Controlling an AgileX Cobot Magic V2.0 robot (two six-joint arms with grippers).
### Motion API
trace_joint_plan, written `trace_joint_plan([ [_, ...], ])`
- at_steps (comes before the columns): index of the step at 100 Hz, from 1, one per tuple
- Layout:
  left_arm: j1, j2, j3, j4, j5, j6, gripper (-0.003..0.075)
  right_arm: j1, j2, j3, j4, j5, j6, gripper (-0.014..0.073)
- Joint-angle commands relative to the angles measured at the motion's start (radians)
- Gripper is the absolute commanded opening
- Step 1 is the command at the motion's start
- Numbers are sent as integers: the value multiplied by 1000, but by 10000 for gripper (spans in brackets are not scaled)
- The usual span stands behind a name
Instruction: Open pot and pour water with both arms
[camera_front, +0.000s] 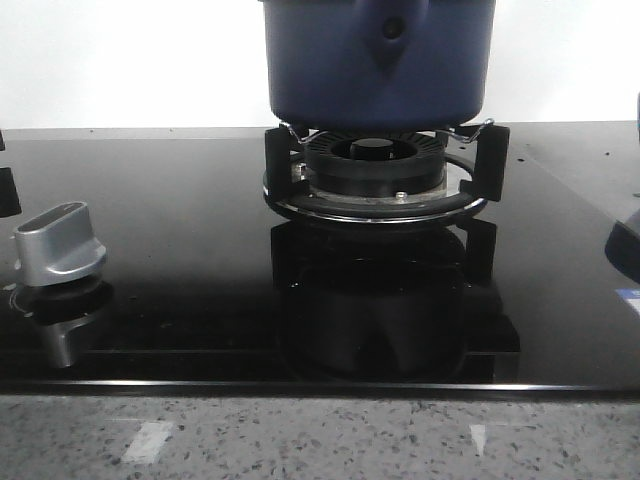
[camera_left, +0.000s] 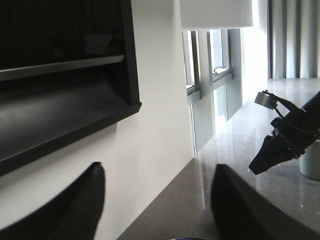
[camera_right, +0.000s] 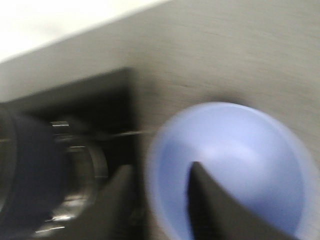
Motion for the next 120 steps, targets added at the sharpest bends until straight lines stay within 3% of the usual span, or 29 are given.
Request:
trace_joint_plan([
  [1,48,-66,-30,-48,8,-62,200,-3,-40,-26,220,-57,-124,12],
  [5,70,-80,-30,-32,11,-79,118,-3,-50,-17,317,-68,-181,-78],
  [12,100,-108,-30,11,13,-117,-17,2,-72,8,479,-95,-266,-62],
  [21,140,-147,-30,85,7,-168,-20,27,-117,57,647,-162,-410,-62],
  [30,179,-192,-26,152,-45,-243,-20,70,-180,114,720,-268,-548,-48],
  [40,204,-261,26,190,-181,-261,-20,125,-283,201,725,-431,-665,-46],
  [49,202,-347,119,195,-403,-261,-20,171,-380,288,725,-591,-731,-46],
  [59,185,-433,241,210,-580,-253,-20,187,-483,378,725,-655,-810,-46],
  [75,93,-554,478,305,-647,-253,-20,192,-625,538,686,-621,-849,-46],
  [92,-44,-745,768,318,-823,-201,-20,247,-800,743,614,-623,-849,-46],
  [120,-70,-1035,1087,170,-870,-201,-20,258,-1005,1001,607,-641,-849,-47],
])
